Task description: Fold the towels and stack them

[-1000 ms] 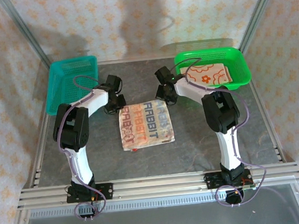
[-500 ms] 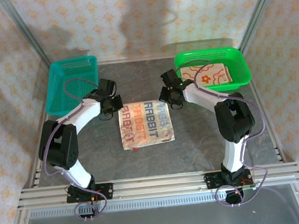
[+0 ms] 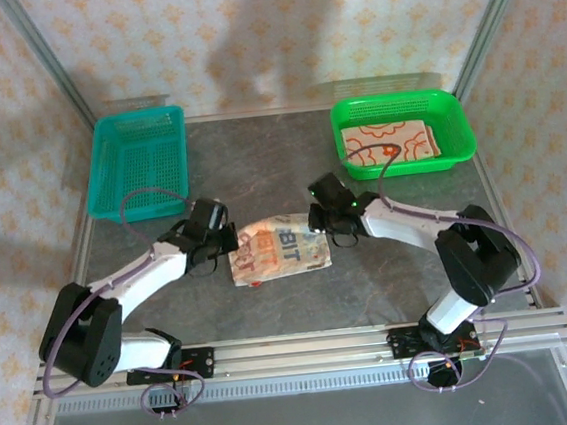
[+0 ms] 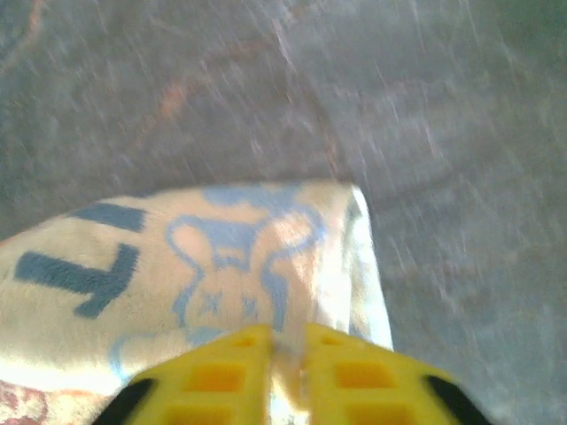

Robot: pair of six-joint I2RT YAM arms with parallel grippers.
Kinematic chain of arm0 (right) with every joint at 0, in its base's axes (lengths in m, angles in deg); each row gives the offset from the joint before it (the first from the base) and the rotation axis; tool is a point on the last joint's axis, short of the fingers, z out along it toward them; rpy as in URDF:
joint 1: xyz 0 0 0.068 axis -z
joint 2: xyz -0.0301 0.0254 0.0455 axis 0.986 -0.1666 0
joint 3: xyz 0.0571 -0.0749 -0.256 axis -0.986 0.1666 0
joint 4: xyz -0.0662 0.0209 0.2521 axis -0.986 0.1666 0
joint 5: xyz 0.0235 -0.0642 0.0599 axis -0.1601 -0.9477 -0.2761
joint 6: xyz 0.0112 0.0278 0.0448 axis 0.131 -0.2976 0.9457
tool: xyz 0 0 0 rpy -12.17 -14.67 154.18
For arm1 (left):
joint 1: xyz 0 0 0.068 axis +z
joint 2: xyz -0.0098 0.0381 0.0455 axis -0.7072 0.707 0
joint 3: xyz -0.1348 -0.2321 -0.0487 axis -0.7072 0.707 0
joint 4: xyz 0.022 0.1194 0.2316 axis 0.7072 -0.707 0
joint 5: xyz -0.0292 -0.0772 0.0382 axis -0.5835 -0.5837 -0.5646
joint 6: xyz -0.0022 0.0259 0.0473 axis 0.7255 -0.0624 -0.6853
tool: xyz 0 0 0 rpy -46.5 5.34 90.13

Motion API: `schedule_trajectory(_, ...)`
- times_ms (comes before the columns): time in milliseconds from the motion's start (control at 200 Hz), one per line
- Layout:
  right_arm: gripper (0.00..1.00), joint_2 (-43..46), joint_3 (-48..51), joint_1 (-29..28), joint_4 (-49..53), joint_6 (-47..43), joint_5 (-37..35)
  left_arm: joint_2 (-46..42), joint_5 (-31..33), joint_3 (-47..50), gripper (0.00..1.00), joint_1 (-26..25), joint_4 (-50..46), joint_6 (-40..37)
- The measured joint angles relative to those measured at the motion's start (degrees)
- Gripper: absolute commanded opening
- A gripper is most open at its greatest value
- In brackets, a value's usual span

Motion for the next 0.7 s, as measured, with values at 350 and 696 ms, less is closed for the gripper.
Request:
schedule_trajectory(350,0.38,4.94,1.77,-0.59,2.12,0.11,-1.60,-7.34,2.43,2.78,0.55,-1.81,-2.40,4.81)
schedule_trajectory(696,0.32,-2.47,-3.96,-0.59,4.48,2.19,-1.18,0.13,-0.22,0.50,0.33,-0.20,-4.61,13.79)
